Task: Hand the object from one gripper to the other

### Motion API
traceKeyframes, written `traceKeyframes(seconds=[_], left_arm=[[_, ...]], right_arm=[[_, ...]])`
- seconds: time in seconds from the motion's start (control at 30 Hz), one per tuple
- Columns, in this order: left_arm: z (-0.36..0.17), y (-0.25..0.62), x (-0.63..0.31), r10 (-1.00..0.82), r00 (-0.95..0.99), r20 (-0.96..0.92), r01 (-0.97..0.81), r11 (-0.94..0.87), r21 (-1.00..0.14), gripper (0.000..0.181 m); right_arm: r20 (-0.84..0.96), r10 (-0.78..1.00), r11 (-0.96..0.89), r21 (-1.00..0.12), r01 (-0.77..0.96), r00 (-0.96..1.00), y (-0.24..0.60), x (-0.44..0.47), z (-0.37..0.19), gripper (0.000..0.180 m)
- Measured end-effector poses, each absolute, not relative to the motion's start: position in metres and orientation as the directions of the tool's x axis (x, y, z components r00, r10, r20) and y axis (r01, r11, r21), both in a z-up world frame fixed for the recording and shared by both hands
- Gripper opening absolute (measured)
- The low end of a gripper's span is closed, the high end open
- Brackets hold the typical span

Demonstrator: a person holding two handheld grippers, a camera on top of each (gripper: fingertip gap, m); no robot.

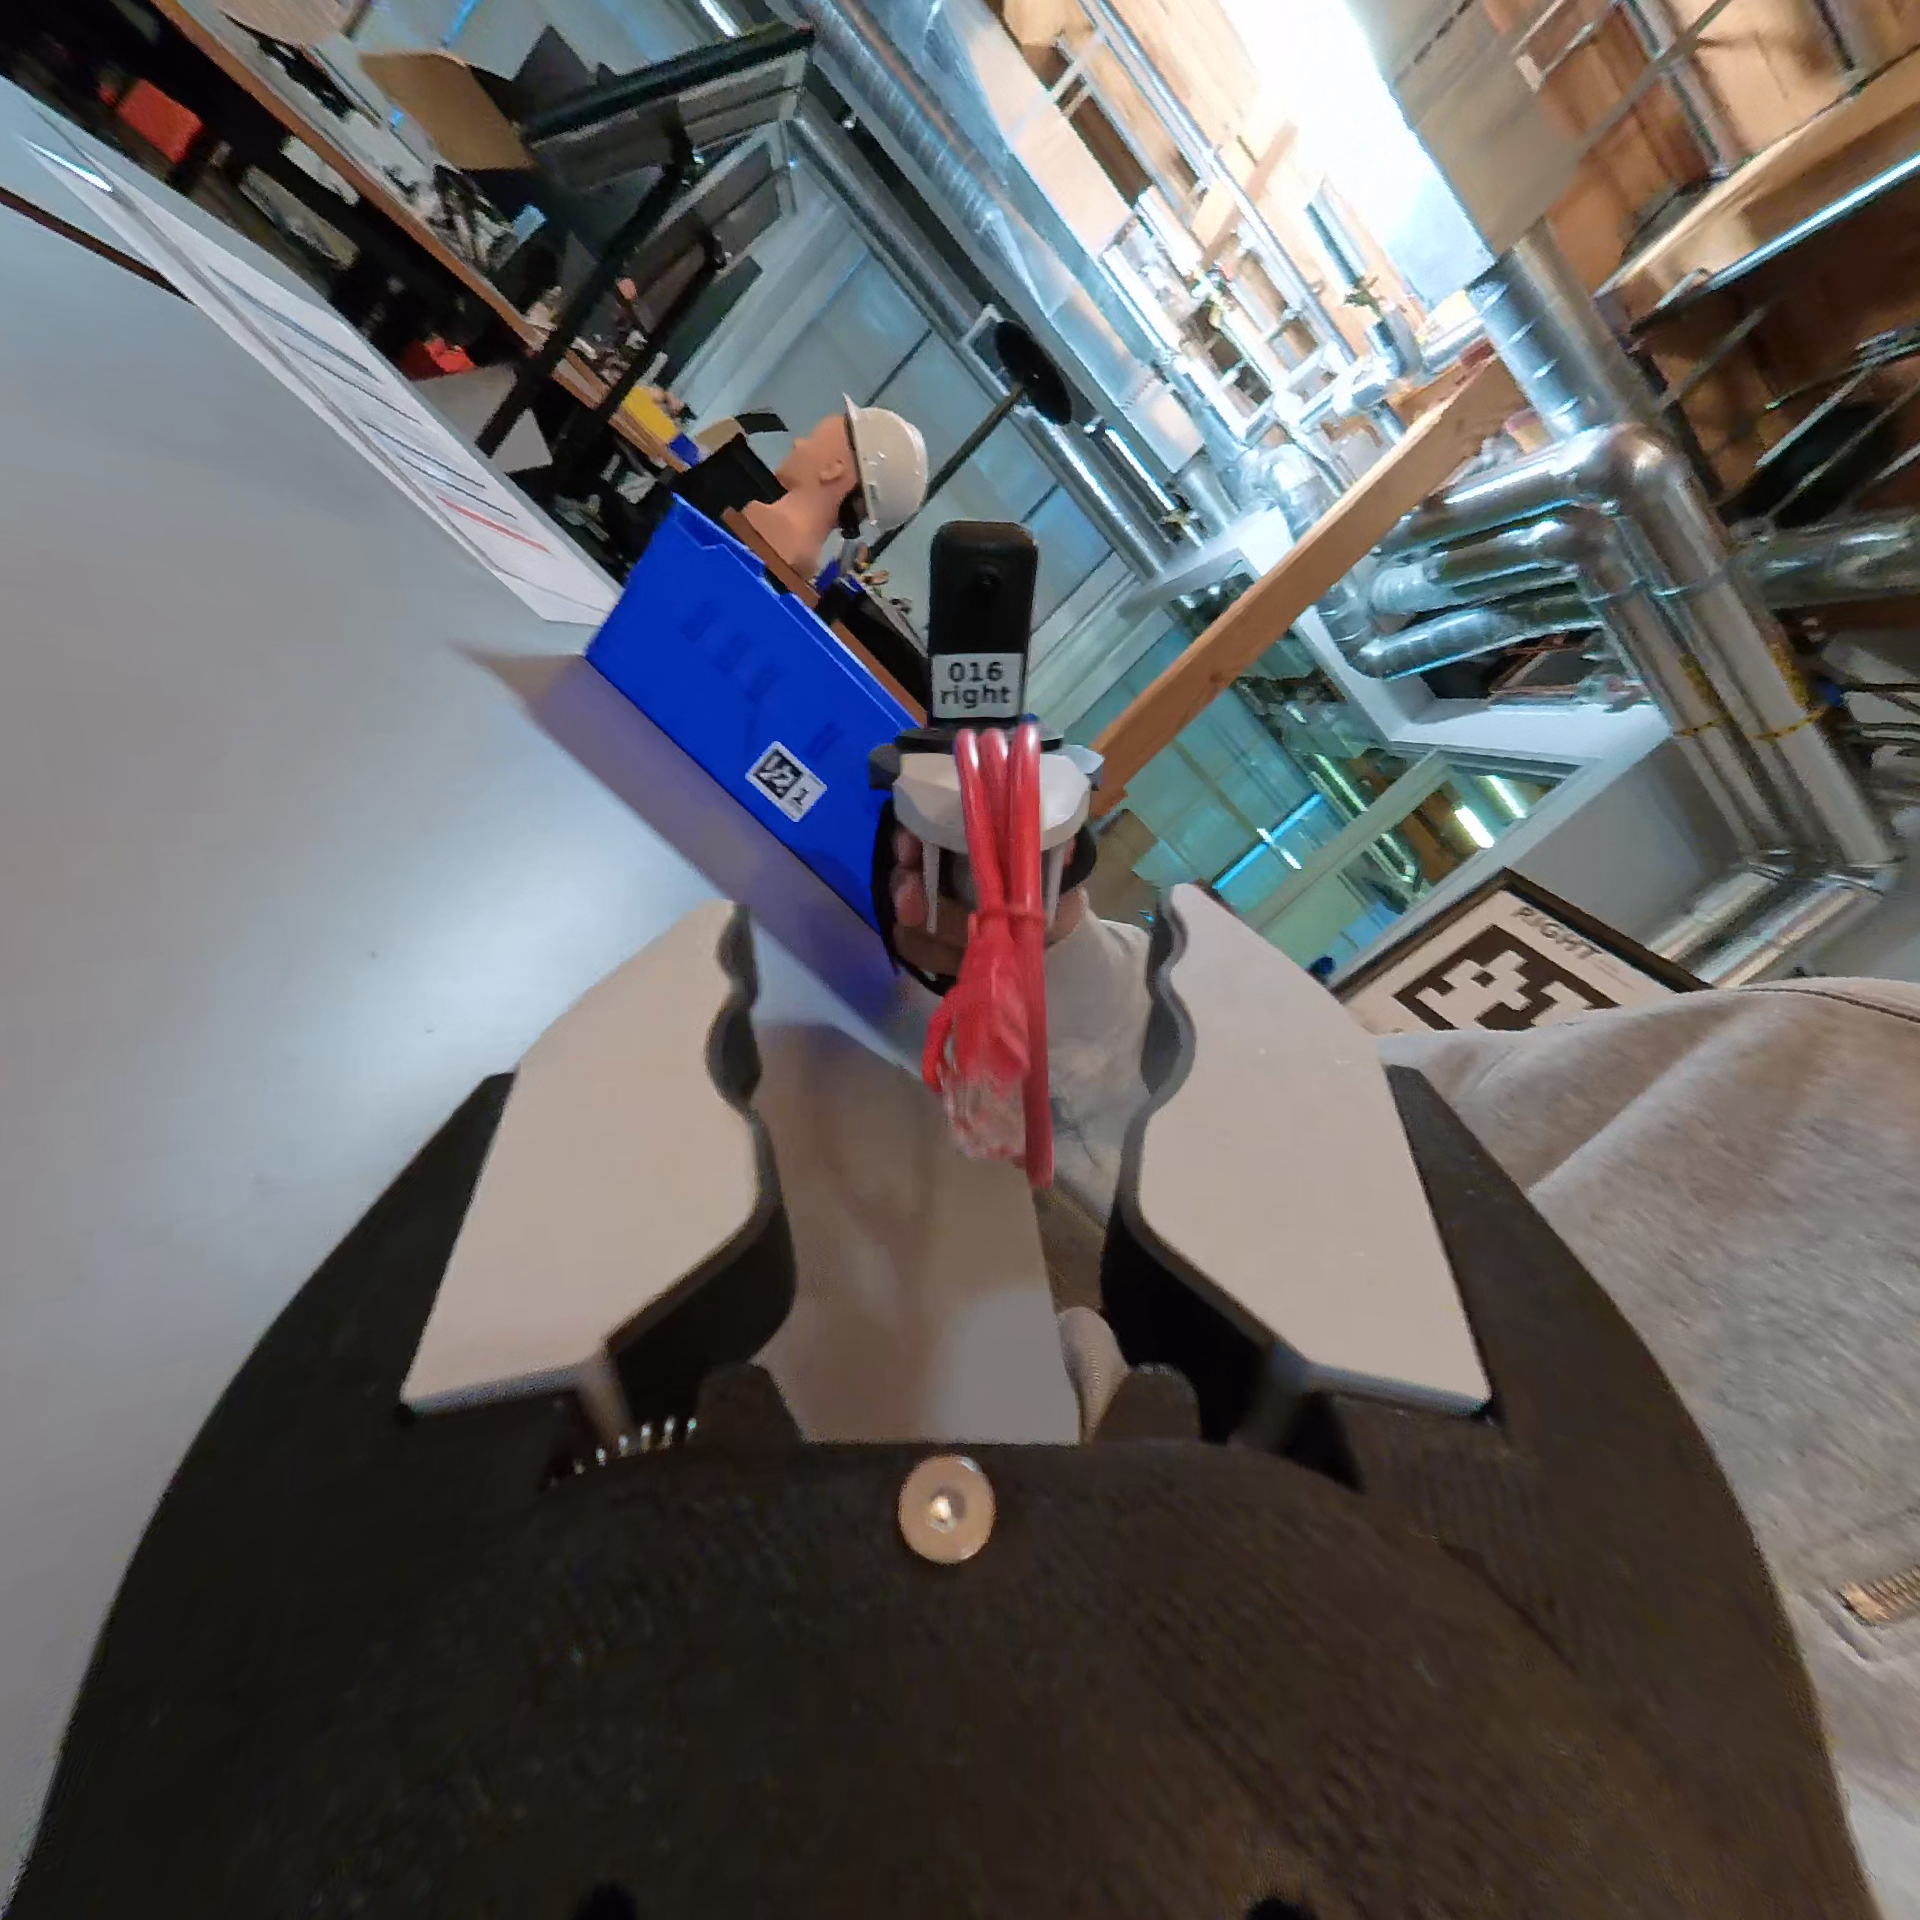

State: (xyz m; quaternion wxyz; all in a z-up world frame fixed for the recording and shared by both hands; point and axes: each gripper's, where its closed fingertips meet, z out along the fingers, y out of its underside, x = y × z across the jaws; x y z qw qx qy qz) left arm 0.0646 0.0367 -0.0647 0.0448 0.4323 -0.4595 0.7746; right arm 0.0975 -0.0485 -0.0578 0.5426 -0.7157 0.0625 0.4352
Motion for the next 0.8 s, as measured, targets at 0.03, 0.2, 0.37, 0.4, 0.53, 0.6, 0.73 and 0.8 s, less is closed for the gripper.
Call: traceKeyframes(seconds=[0.03, 0.2, 0.37, 0.4, 0.53, 0.6, 0.73, 0.8], left_arm=[[-0.063, 0.035, 0.061, -0.295, -0.637, 0.712, -0.481, -0.57, -0.666, 0.056], [-0.061, 0.015, 0.041, -0.121, -0.676, 0.727, -0.605, -0.473, -0.641, 0.032], [-0.077, -0.008, 0.03, -0.154, -0.686, 0.711, -0.651, -0.308, -0.694, 0.017], [-0.08, -0.014, 0.027, -0.15, -0.691, 0.707, -0.657, -0.276, -0.702, 0.016], [-0.082, -0.025, 0.026, -0.135, -0.68, 0.721, -0.675, -0.27, -0.687, 0.021], [-0.079, -0.023, 0.03, -0.114, -0.658, 0.744, -0.685, -0.319, -0.655, 0.042], [-0.08, -0.022, 0.032, -0.113, -0.64, 0.76, -0.696, -0.334, -0.636, 0.045], [-0.083, -0.024, 0.032, -0.135, -0.636, 0.76, -0.699, -0.317, -0.641, 0.045]], right_arm=[[-0.695, 0.389, -0.423, -0.718, -0.553, 0.605, -0.049, 0.094, -0.06, 0.014], [-0.707, 0.399, -0.493, -0.703, -0.513, 0.584, -0.049, 0.08, -0.068, 0.014], [-0.726, 0.406, -0.476, -0.686, -0.55, 0.555, -0.05, 0.084, -0.064, 0.014], [-0.729, 0.406, -0.472, -0.684, -0.556, 0.551, -0.05, 0.085, -0.064, 0.014], [-0.731, 0.417, -0.446, -0.682, -0.579, 0.54, -0.049, 0.088, -0.058, 0.014], [-0.719, 0.407, -0.444, -0.695, -0.566, 0.563, -0.049, 0.088, -0.06, 0.014], [-0.711, 0.412, -0.429, -0.703, -0.568, 0.569, -0.046, 0.086, -0.057, 0.014], [-0.706, 0.411, -0.414, -0.708, -0.572, 0.576, -0.045, 0.087, -0.055, 0.014]])
